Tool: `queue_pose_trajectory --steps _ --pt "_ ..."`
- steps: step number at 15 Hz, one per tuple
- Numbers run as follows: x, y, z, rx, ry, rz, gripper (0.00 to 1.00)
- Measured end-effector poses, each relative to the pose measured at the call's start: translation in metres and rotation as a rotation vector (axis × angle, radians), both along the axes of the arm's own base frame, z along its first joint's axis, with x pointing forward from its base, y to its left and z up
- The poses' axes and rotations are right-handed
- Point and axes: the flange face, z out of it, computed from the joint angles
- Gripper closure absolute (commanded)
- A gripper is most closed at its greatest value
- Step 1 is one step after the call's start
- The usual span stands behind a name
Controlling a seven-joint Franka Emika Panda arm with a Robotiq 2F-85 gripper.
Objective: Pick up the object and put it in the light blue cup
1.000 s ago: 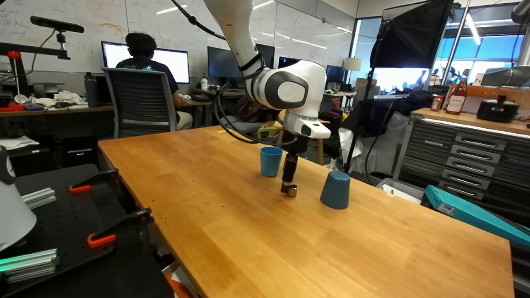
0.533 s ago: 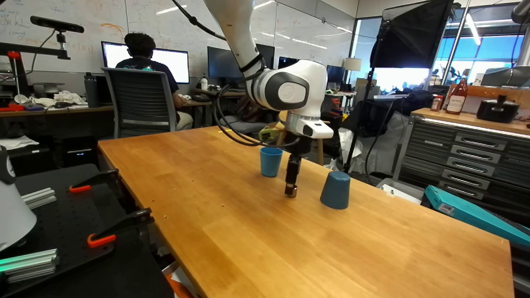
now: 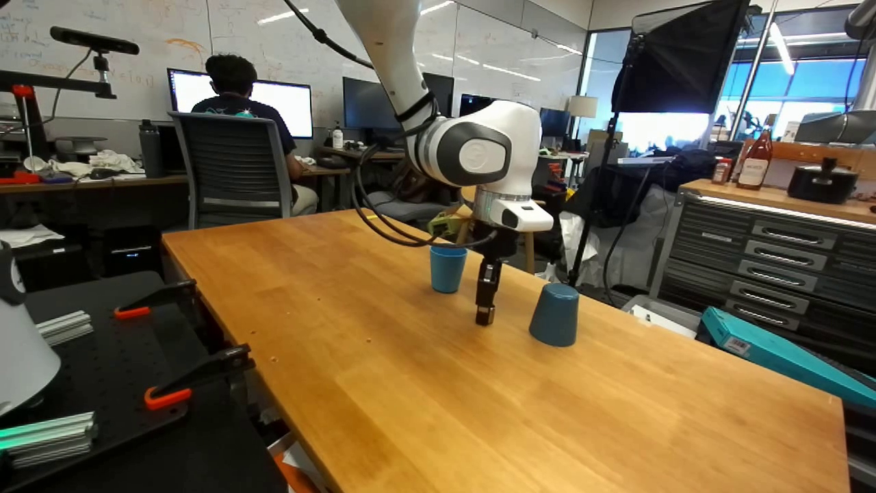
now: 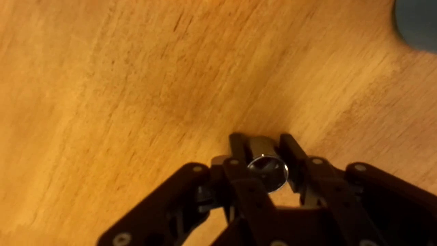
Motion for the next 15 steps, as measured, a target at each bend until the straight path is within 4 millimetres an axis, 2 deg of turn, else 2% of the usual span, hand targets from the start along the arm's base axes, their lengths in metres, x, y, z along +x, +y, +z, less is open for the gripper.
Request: queue_pose_trajectory --steps 3,6,9,15 --pt "-0.004 -0.013 0.000 -0.014 0.003 -0.017 0.92" --pt "-0.003 -0.012 0.004 -0.012 0.001 -0.013 0.92" --pt "0.005 0.004 0.020 0.005 -0.016 0.026 0.92" --pt "0.022 0.052 0.058 0.078 -0.058 0.088 0.92"
